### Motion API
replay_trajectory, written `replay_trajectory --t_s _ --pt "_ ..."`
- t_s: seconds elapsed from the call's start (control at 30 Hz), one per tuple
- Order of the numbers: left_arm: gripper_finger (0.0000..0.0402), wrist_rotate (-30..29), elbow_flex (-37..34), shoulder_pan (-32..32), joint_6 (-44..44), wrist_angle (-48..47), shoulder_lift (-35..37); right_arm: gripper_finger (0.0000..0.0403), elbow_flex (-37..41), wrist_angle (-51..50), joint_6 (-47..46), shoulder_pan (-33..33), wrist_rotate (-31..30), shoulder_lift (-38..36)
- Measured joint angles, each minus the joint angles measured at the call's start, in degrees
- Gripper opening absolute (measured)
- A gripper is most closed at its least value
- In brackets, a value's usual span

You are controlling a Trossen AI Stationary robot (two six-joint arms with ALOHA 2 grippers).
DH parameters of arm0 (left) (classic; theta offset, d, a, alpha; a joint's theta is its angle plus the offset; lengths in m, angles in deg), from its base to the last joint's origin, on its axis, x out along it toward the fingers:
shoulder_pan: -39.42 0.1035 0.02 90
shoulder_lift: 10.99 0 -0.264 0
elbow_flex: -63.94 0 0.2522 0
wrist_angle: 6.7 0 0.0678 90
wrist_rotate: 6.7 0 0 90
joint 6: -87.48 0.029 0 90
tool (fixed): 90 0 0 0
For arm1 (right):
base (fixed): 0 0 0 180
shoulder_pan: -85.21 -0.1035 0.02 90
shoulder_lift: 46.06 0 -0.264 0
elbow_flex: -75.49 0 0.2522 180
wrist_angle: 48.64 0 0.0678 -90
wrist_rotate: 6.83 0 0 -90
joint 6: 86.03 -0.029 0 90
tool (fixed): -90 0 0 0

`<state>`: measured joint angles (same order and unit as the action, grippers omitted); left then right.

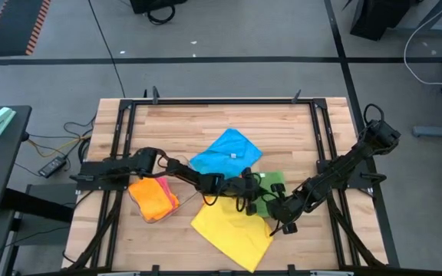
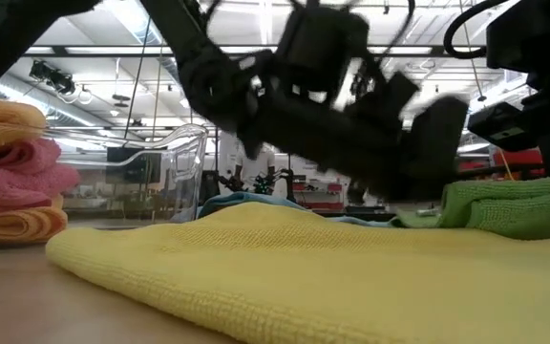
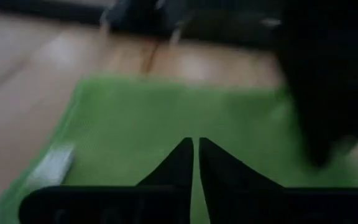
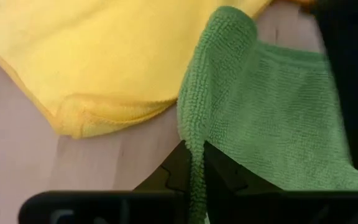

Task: Fold microfiber towels
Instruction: Fold the green microfiber cloth

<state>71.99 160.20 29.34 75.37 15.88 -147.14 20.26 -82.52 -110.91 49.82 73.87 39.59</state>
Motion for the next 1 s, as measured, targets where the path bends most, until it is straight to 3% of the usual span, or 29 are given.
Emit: replay_trajectory --t_s 0.33,0.6,0.77,1.0 --pt "0.0016 2.0 7.0 -0.5 -0.5 -0.7 -7.1 0.0037 0.0 1.7 2.5 1.7 -1.0 0.0" --pt "0.0016 5.1 8.3 -0.3 -2.1 -5.6 -7.4 0.0037 0.0 1.6 2.1 1.5 -0.7 0.0" --pt "0.0027 7.8 8.0 -0.4 2.9 -7.5 -5.2 0.0037 0.0 1.6 2.1 1.5 -0.7 0.0" --pt "0.0007 7.7 8.0 -0.5 3.8 -6.7 -3.7 0.0037 0.0 1.6 2.4 1.5 -0.7 0.0"
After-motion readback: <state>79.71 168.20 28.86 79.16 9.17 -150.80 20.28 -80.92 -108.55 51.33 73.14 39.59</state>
